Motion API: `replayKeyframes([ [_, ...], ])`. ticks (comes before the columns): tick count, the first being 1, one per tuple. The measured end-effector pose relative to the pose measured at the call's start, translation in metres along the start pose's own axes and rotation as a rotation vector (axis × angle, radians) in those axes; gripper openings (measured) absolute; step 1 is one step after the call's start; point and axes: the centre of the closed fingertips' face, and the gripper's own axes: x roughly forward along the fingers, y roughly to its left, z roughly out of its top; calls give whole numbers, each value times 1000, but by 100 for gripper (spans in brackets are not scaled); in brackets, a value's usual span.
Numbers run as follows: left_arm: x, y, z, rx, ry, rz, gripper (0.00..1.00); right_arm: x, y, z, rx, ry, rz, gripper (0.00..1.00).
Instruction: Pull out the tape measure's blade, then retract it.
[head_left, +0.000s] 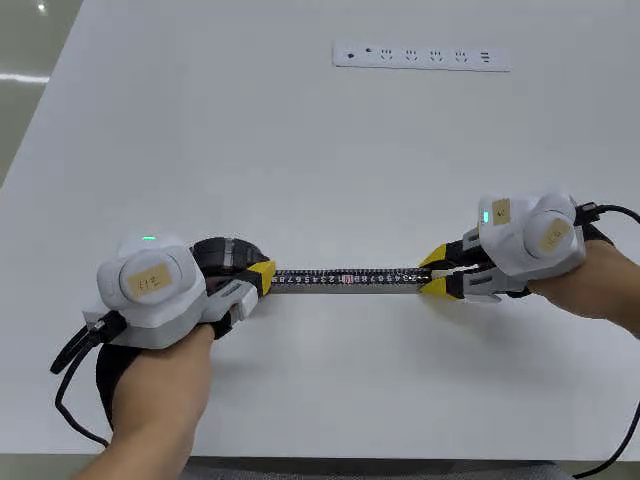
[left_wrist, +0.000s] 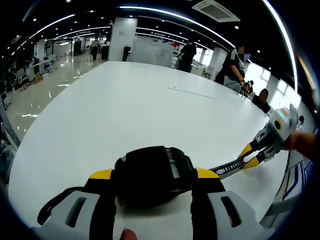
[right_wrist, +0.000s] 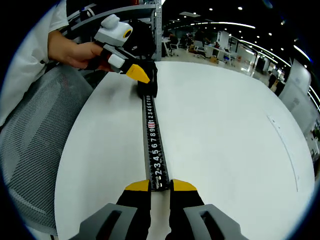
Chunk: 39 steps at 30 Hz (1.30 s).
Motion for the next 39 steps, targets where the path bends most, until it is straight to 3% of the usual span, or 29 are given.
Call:
replayKeyframes([
  [39, -3, 0, 1, -34, 1, -23, 56, 34, 3, 49, -12, -70, 45, 9],
])
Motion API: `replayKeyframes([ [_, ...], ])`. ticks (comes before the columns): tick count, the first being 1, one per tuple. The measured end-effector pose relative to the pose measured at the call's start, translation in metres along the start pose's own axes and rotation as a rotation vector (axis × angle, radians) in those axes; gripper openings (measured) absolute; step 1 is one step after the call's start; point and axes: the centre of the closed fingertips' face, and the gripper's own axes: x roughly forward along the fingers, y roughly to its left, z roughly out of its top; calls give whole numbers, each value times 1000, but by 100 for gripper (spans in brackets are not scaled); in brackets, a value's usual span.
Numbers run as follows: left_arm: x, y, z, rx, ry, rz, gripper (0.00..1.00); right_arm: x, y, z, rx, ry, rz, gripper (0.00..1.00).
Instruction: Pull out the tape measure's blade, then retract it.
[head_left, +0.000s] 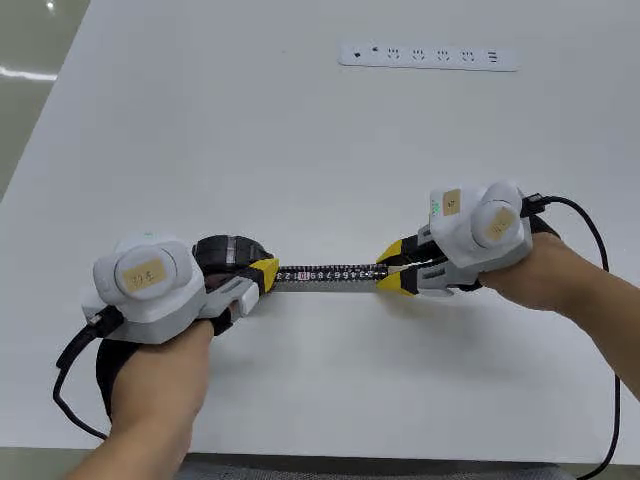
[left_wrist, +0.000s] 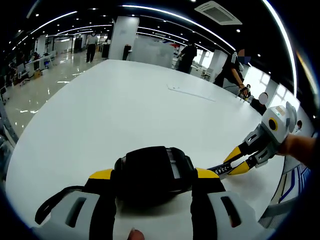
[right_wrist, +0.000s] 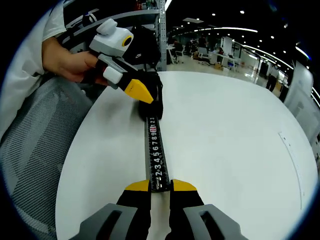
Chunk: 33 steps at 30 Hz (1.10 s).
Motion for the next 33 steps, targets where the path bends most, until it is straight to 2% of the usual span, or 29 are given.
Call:
replayKeyframes([
  [14, -1, -1, 0, -10, -5, -9, 56, 14, 6, 18, 2, -32, 15, 9],
  [33, 0, 1, 1, -19, -7, -20, 56, 36, 7, 41, 5, -69, 8, 9],
])
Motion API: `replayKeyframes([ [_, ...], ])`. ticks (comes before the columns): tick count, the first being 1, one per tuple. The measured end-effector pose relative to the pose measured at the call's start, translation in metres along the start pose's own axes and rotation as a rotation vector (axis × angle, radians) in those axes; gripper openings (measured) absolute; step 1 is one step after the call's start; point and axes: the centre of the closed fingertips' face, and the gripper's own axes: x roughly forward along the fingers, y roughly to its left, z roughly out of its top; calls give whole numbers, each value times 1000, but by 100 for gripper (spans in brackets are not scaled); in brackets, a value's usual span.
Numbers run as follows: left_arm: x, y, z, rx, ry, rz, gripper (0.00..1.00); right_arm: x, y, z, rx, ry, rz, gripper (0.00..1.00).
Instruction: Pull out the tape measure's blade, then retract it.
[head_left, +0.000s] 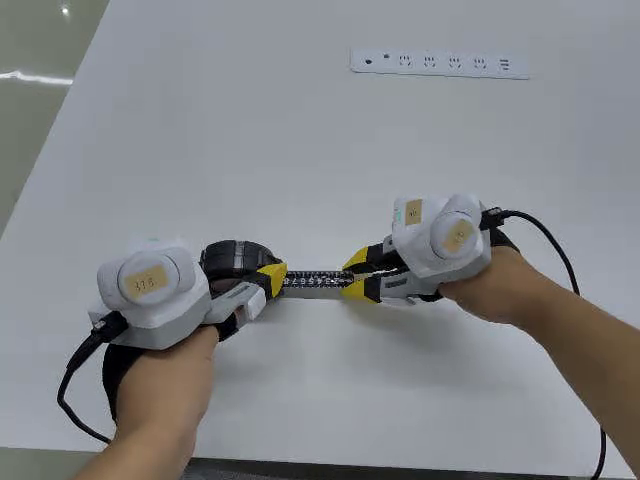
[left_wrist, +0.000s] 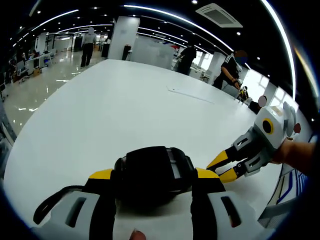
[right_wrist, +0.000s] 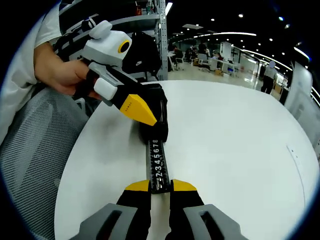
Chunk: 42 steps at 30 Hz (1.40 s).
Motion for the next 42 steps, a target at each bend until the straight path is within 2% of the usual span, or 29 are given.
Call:
replayKeyframes([
  [21, 2, 2, 0, -2, -1, 0, 56, 26, 2, 23, -6, -31, 10, 9],
  [42, 2, 1, -1, 2, -3, 1, 56, 45, 4, 38, 11, -70, 19, 10],
])
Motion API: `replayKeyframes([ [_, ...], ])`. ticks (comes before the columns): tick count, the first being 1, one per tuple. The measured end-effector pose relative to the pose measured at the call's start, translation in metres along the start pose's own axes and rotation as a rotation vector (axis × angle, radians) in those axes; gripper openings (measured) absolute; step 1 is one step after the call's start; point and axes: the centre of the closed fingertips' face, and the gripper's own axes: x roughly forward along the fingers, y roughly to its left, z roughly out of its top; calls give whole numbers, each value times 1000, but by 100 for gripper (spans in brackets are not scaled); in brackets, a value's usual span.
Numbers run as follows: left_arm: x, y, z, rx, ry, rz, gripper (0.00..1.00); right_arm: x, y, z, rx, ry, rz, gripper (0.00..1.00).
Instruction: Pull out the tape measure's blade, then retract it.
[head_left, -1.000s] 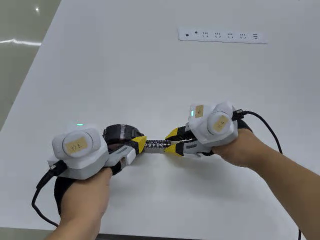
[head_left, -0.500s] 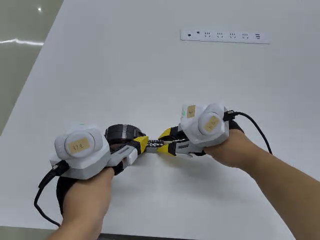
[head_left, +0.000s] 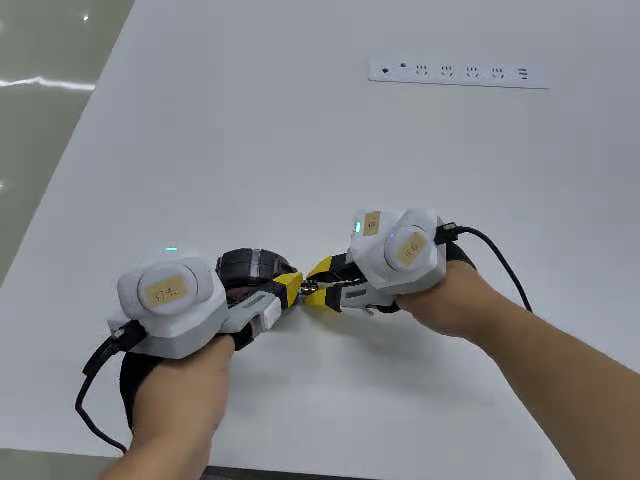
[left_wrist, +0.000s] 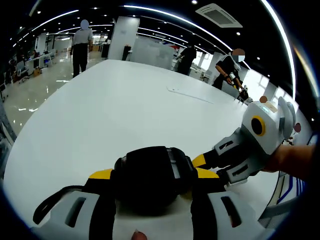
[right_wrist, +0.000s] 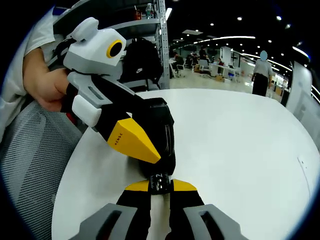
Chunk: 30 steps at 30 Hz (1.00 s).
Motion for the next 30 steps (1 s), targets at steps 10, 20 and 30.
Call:
replayKeyframes([
  [10, 0, 0, 0, 3, -6, 2, 57, 3, 0, 3, 4, -9, -3, 10],
  [20, 0, -1, 0, 5, -10, -3, 59, 2, 3, 1, 39, -10, 1, 16],
  [30, -1, -3, 0, 7, 3, -6, 59, -4, 0, 3, 43, -19, -14, 21],
])
